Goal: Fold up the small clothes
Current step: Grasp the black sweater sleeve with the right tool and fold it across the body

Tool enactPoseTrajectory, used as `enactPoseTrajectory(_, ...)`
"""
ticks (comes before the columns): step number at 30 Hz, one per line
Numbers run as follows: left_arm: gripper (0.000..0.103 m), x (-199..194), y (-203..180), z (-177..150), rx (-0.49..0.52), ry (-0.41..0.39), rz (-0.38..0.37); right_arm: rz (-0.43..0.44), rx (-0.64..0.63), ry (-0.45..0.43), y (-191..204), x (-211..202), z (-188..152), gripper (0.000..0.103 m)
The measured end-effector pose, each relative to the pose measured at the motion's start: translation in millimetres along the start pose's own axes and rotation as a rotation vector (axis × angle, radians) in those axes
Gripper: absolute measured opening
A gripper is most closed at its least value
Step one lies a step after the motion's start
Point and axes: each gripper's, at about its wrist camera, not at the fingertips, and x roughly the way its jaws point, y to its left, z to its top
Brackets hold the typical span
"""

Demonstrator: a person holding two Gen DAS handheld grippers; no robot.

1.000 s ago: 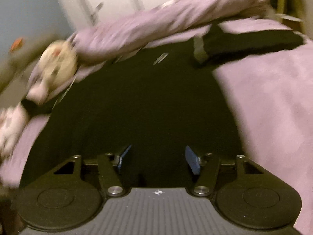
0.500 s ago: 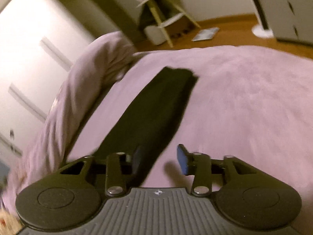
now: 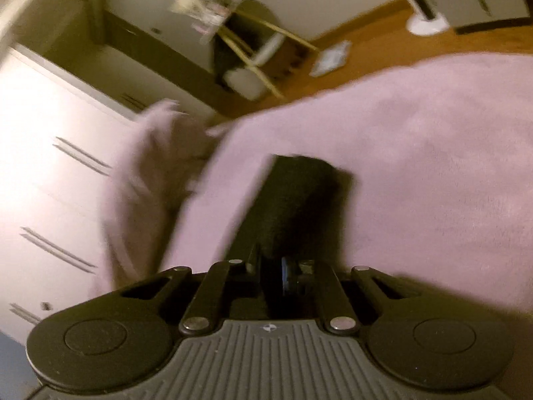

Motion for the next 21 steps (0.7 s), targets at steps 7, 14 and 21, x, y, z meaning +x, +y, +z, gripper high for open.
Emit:
enactPoseTrajectory(7, 0.103, -3.4, 4.4, 2.0, 0.014, -0.007, -0.024, 0.277, -0.277, 0.067, 113.3, -61.4, -59.6, 0.01)
enactPoseTrajectory(14, 0.103, -28.3, 16.5, 3.0, 0.02, -0.056, -0.062, 0.489, -0.593, 0.258, 224.3, -99.0, -206.8, 0.01)
enactPoseTrajectory(21, 0.103, -47.3, 40.4, 8.8, 0.004, -0.116, -0.084, 0.515, -0.815, 0.466, 256.6, -116.2, -345.8, 0.02)
